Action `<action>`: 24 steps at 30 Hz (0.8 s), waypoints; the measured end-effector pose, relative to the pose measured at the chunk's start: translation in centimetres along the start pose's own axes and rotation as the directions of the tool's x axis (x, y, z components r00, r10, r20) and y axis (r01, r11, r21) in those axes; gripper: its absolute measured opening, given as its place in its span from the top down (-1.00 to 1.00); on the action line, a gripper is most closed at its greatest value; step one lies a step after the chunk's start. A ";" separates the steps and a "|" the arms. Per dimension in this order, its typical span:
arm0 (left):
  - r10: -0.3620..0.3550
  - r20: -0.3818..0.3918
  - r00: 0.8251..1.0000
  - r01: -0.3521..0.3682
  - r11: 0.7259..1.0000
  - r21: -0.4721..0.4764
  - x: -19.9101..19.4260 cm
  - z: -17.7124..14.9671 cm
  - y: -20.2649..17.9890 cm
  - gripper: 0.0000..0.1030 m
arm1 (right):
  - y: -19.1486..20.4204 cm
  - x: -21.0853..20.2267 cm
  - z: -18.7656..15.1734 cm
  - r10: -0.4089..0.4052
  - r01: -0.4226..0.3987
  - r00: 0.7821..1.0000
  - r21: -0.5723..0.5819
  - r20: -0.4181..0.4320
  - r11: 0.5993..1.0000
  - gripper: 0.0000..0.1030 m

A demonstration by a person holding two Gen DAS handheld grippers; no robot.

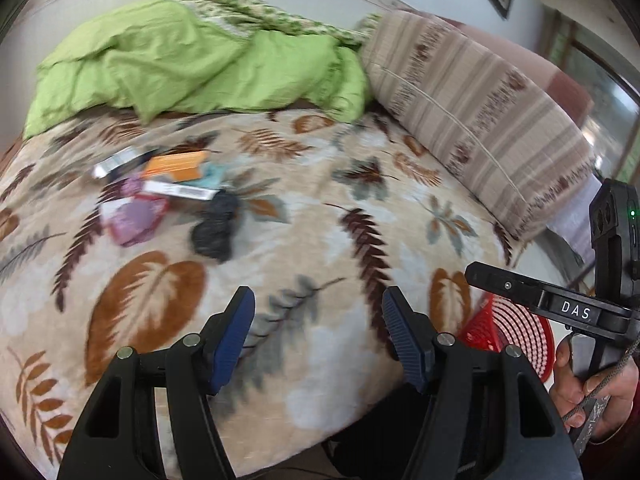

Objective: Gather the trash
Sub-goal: 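Grasp the black plastic bag with the right tool while the left tool grasps the pink bag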

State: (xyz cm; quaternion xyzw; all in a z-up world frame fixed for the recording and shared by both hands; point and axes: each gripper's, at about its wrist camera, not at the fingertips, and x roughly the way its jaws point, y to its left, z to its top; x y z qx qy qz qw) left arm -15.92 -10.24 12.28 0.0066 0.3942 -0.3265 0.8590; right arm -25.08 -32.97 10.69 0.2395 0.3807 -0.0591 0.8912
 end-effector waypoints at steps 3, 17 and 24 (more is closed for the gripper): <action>0.048 0.018 0.999 -0.046 0.996 -0.074 -0.8 0.1 3.7 -0.27 | 2.9 2.7 0.9 0.037 -0.039 0.998 -0.035 -0.042 0.999 -0.12; 0.203 0.039 0.978 -0.186 0.946 -0.265 -1.7 0.9 15.7 -0.28 | 13.8 18.0 4.6 0.085 -0.095 0.987 -0.069 -0.135 0.993 -0.15; 0.220 0.015 0.975 -0.210 0.949 -0.233 1.9 3.1 17.6 -0.29 | 14.5 23.3 4.8 0.088 -0.094 0.980 -0.026 -0.179 0.995 0.01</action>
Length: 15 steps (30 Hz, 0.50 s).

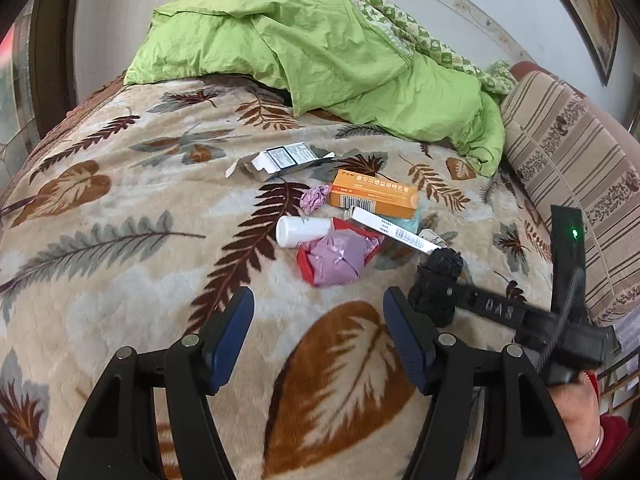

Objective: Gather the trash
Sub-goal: 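Grasp the black plastic bag with the right tool while the left tool grasps the pink bag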

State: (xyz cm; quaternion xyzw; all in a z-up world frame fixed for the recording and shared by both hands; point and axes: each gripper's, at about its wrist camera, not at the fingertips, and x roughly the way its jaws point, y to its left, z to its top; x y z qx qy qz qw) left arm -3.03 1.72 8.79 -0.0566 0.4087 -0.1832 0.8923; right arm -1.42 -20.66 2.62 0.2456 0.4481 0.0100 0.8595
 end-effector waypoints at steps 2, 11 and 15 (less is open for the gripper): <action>0.006 -0.005 1.000 -0.006 1.000 0.009 1.5 0.6 -0.3 -0.30 | 0.1 0.5 -0.3 0.013 -0.013 1.000 -0.030 -0.001 0.999 0.28; 0.078 -0.054 0.996 -0.077 0.997 0.022 8.3 1.5 -2.1 -0.31 | -0.7 -3.7 -0.5 -0.028 0.046 0.984 -0.096 0.177 0.994 0.32; 0.117 -0.069 0.991 -0.115 0.993 0.031 10.8 1.1 -2.4 -0.10 | -1.0 -4.3 -0.2 -0.014 0.031 0.983 -0.089 0.186 0.996 0.32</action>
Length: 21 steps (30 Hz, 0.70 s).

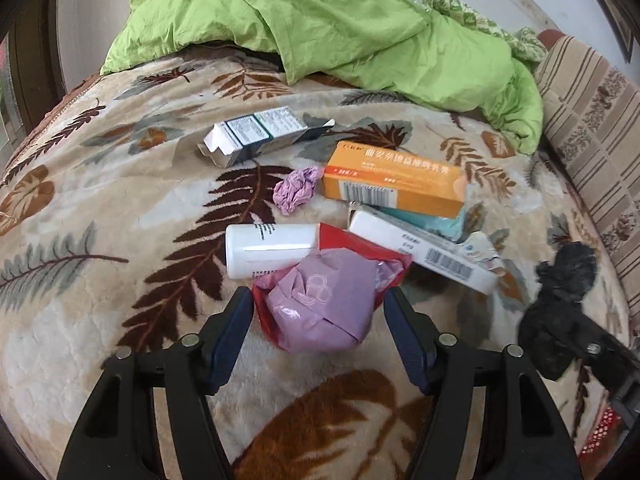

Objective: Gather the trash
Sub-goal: 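Grasp the black plastic bag with the right tool while the left tool grasps the pink bag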

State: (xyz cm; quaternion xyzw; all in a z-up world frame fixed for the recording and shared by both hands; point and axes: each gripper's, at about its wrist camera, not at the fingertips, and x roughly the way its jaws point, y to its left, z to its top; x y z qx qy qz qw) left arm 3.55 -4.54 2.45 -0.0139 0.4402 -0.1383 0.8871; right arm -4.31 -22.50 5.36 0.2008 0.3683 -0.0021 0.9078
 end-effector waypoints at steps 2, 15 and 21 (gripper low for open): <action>0.008 0.006 1.000 -0.008 1.000 0.003 0.3 -0.2 0.1 0.01 | 0.1 -0.1 0.1 0.012 -0.012 1.000 -0.007 0.000 1.000 0.32; -0.003 0.156 0.988 0.003 1.000 0.005 -5.8 -1.1 0.0 0.21 | 1.0 -1.2 0.4 -0.003 0.007 0.999 -0.062 0.053 0.998 0.32; 0.014 0.185 0.983 -0.015 1.000 0.004 -8.1 -1.8 -0.4 0.21 | 1.6 -2.0 -0.1 -0.006 0.013 0.997 -0.099 0.072 0.995 0.32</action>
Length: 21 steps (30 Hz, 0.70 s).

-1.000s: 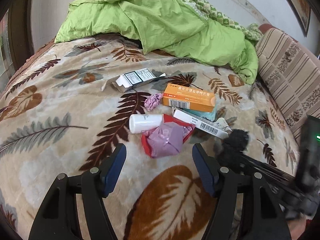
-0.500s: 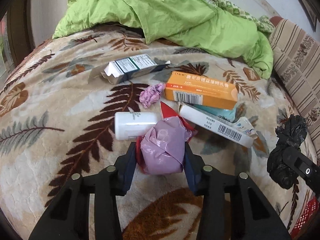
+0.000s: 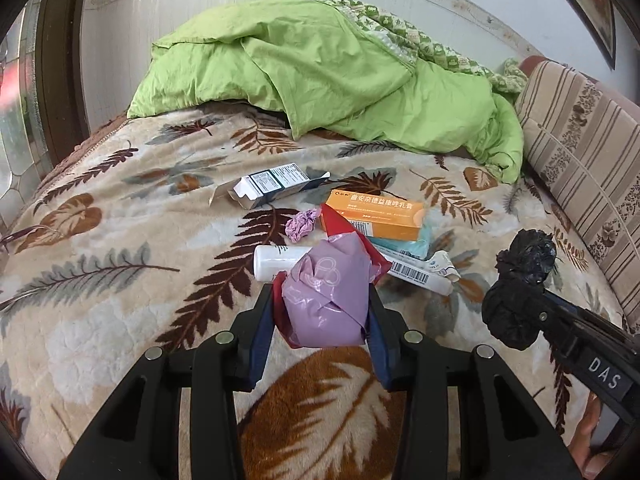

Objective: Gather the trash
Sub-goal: 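Grasp the black plastic bag with the right tool while the left tool grasps the pink bag, then hold the black bag and pink bag lifted above the bed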

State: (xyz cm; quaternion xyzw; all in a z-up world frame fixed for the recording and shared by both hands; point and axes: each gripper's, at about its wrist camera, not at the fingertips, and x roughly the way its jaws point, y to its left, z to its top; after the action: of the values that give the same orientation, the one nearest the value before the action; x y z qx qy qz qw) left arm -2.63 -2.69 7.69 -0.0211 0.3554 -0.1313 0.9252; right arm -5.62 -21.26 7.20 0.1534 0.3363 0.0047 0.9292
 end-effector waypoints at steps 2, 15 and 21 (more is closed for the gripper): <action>0.002 0.011 1.000 -0.002 1.000 -0.006 -0.9 -0.2 -0.1 0.21 | 0.3 -0.4 -0.2 0.004 -0.004 1.000 -0.015 0.007 1.000 0.32; 0.043 0.044 0.998 -0.044 0.999 0.026 -6.8 -4.1 -1.8 0.21 | 1.4 -4.8 -2.7 0.027 -0.021 0.997 -0.085 0.067 0.996 0.32; 0.053 0.060 0.997 -0.057 0.997 0.053 -8.2 -5.2 -2.4 0.21 | 0.8 -6.5 -3.8 0.016 -0.010 0.997 -0.082 0.080 0.997 0.32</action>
State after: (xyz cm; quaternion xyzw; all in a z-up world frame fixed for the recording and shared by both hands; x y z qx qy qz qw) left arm -12.47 -2.56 9.53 0.0102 0.3247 -0.1148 0.9388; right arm -12.97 -20.18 8.73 0.1176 0.2973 0.0183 0.9474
